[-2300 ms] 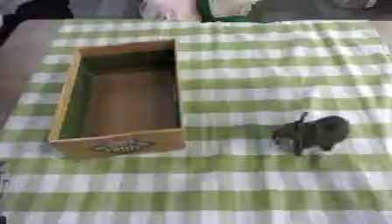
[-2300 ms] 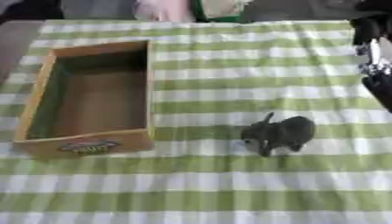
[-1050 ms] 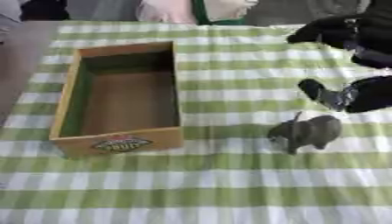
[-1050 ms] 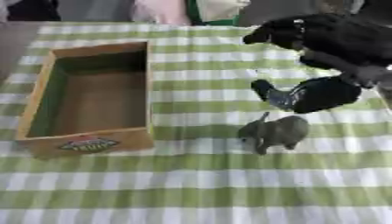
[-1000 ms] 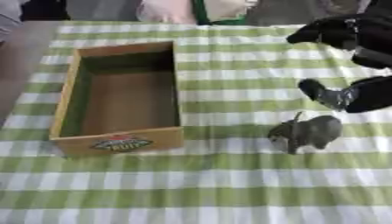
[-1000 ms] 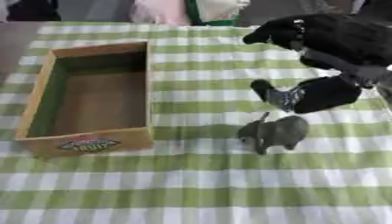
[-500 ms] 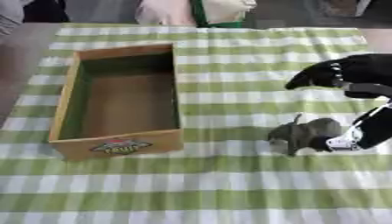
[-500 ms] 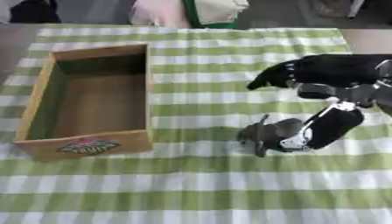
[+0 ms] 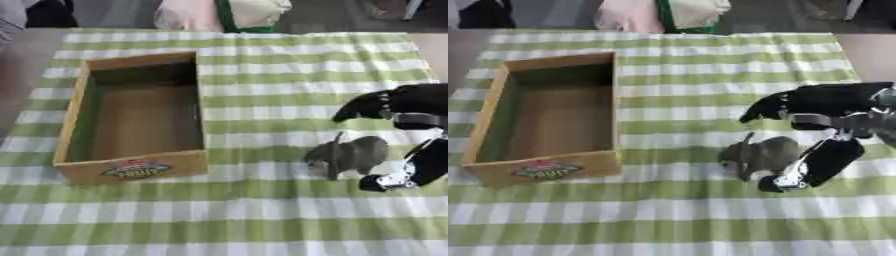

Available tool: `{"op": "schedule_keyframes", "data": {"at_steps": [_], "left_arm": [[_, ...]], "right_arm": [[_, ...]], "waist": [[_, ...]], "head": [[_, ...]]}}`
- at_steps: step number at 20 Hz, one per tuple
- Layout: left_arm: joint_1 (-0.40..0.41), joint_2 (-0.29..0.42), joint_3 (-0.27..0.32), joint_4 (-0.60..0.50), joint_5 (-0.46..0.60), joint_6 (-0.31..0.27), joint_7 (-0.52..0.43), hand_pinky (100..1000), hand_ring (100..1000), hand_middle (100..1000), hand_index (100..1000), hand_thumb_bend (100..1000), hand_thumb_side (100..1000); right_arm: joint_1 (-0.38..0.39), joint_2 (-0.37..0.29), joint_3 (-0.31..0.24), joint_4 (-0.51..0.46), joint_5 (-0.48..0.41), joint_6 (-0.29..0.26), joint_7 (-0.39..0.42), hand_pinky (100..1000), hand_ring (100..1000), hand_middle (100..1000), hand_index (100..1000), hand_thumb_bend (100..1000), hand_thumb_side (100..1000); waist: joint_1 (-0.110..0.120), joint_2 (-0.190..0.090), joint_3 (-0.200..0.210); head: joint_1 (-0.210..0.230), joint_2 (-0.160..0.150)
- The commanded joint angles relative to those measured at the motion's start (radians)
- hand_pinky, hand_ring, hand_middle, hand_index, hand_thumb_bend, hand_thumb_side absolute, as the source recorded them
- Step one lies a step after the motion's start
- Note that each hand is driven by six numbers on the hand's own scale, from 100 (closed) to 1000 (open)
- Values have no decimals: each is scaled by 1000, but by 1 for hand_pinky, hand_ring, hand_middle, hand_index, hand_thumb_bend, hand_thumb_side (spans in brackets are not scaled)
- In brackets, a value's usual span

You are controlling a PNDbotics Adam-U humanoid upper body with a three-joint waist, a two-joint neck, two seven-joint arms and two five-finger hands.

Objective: Pick up objects on the table and place them in the box.

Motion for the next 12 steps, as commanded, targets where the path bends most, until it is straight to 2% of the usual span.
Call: {"op": "schedule_keyframes", "data": {"at_steps": [1, 5, 12], "left_arm": [[-10, 19, -2, -17, 2, 1, -4, 421, 568, 619, 706, 352, 839], [-11, 17, -2, -17, 3, 1, -5, 420, 568, 620, 703, 348, 841], [-11, 14, -3, -17, 4, 1, -6, 420, 568, 621, 701, 346, 843]], "right_arm": [[-1, -20, -5, -14, 28, 28, 5, 926, 998, 923, 1000, 496, 675], [2, -7, 7, 3, 56, 54, 20, 926, 998, 919, 1000, 484, 672], [-12, 18, 30, 66, 98, 57, 31, 924, 997, 914, 1000, 469, 672]], "waist": [[0, -13, 1], [1, -7, 3], [4, 1, 7]], "head": [[-3, -15], [-5, -21], [-12, -28]]}}
